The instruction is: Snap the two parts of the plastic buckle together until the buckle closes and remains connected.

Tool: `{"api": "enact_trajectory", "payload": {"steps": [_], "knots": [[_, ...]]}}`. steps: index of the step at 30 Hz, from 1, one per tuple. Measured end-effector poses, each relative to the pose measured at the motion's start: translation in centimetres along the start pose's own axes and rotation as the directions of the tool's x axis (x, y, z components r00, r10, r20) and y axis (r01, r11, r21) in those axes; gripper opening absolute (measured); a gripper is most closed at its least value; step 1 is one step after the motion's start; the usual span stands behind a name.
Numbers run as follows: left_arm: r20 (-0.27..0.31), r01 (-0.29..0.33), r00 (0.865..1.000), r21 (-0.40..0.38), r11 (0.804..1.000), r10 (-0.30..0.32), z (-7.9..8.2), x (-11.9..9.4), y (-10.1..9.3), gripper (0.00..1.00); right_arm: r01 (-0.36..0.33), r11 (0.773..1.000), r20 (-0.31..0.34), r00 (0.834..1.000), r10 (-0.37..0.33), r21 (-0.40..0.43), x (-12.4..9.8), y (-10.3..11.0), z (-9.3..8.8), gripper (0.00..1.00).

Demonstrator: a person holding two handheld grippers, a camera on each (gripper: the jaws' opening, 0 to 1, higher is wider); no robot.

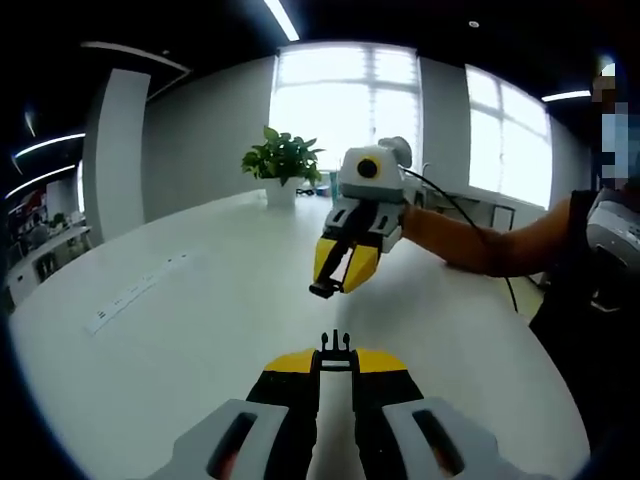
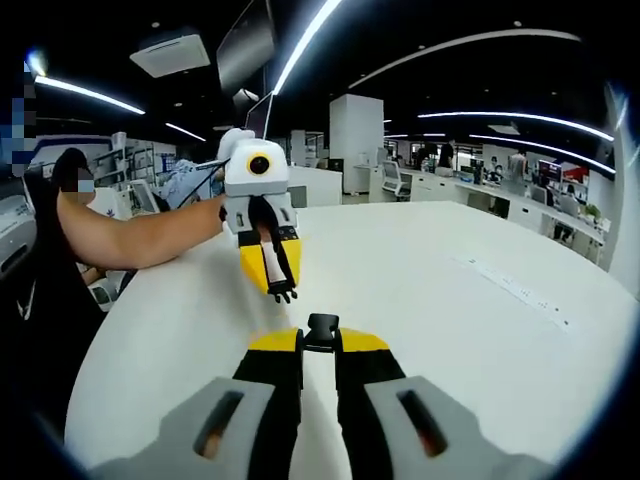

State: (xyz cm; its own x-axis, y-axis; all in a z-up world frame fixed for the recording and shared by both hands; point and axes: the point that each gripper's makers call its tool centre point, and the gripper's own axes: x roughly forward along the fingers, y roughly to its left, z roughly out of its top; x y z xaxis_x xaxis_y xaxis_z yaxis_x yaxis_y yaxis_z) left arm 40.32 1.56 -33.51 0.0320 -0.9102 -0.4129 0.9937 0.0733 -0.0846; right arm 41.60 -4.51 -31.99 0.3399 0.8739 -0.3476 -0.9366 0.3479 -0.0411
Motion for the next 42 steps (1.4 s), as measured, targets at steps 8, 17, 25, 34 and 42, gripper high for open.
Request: {"api": "enact_trajectory", "payload": {"steps": [8, 17, 25, 34, 42], "knots": [[0.008, 0.004, 1.000, 0.000, 1.000, -0.004, 0.0, -0.3, -1.1, 0.10, -0.022, 1.000, -0.011, 1.000, 0.022, -0.001, -0.4, 1.5, -0.5, 0.10], [0.006, 0.003, 1.000, -0.006, 1.000, -0.003, -0.6, -0.6, -1.8, 0.10, -0.033, 0.999, -0.010, 0.999, 0.033, -0.003, -0.4, 2.1, -0.4, 0.10], [0.010, 0.003, 1.000, 0.000, 1.000, -0.003, -0.5, -0.4, -1.7, 0.10, -0.043, 0.999, -0.013, 0.999, 0.043, -0.002, -0.3, 2.4, -0.4, 0.10], [0.015, 0.009, 1.000, -0.010, 1.000, -0.008, -0.8, -0.4, -2.0, 0.10, -0.050, 0.999, -0.023, 0.999, 0.050, -0.002, -0.2, 2.6, -0.5, 0.10], [0.010, 0.019, 1.000, -0.001, 1.000, -0.019, -1.2, -0.5, -2.9, 0.10, -0.057, 0.998, -0.029, 0.998, 0.057, -0.004, -0.4, 3.9, -1.1, 0.10]]}}
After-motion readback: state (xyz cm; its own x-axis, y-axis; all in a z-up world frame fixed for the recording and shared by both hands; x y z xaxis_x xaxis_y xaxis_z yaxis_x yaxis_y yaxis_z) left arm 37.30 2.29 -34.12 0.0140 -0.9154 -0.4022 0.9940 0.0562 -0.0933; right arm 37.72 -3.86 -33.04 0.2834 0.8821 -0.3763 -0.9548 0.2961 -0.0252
